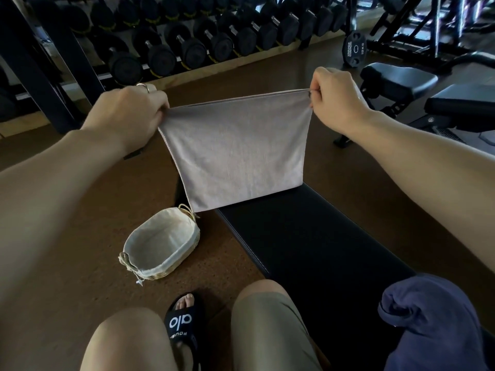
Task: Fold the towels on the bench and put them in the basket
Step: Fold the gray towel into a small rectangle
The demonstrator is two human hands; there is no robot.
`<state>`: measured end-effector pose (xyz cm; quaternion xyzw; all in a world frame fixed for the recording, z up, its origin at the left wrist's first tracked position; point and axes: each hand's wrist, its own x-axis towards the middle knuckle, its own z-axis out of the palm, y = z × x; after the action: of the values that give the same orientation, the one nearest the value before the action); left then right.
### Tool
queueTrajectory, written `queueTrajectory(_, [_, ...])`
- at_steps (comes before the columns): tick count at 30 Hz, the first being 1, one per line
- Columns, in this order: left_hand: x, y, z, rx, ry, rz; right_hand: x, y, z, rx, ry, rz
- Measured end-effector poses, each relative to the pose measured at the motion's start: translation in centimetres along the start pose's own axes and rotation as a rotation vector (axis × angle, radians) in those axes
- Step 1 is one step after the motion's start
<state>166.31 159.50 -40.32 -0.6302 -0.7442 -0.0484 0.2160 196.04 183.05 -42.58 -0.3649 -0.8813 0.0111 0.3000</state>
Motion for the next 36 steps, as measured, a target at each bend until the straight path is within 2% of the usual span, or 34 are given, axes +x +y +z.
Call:
queueTrajectory(4, [2.9,-0.5,0.7,0.060,0.017,-0.104,3.1,-0.3,0.9,-0.003,-0.005,0.024])
queueTrajectory(7, [5.0,-1.3,0.1,0.094,0.118,-0.148,5.6,-0.7,0.5,-0.017,0.088,0.053])
queueTrajectory(10, [5.3,-1.7,-0.3,0.116,0.238,-0.134,5.5,-0.8,-0.4,0.017,0.205,0.068])
queueTrajectory(13, [2.7,-0.7,1.7,0.161,0.227,-0.036,1.4,-0.7,0.2,0.042,0.197,0.077])
queueTrajectory(16, [-2.5,2.0,5.8,0.100,0.061,0.127,-6.2,-0.1,2.9,0.027,0.063,0.133])
queueTrajectory(22, [-12.5,8.2,11.6,-0.152,-0.334,0.359,-21.6,1.2,6.9,-0.079,-0.357,0.250])
queueTrajectory(24, [-13.9,9.2,12.7,-0.194,-0.377,0.412,-23.8,1.3,7.2,-0.116,-0.459,0.276])
queueTrajectory(28, [-14.4,10.2,12.4,-0.236,-0.544,0.384,-24.0,1.5,6.4,-0.182,-0.515,0.279])
queueTrajectory(31, [-14.3,10.8,11.9,-0.292,-0.569,0.363,-23.6,1.9,6.0,-0.293,-0.578,0.275])
queueTrajectory(36, [-13.7,12.2,10.7,-0.439,-0.519,0.351,-22.5,1.1,5.6,-0.470,-0.701,0.251])
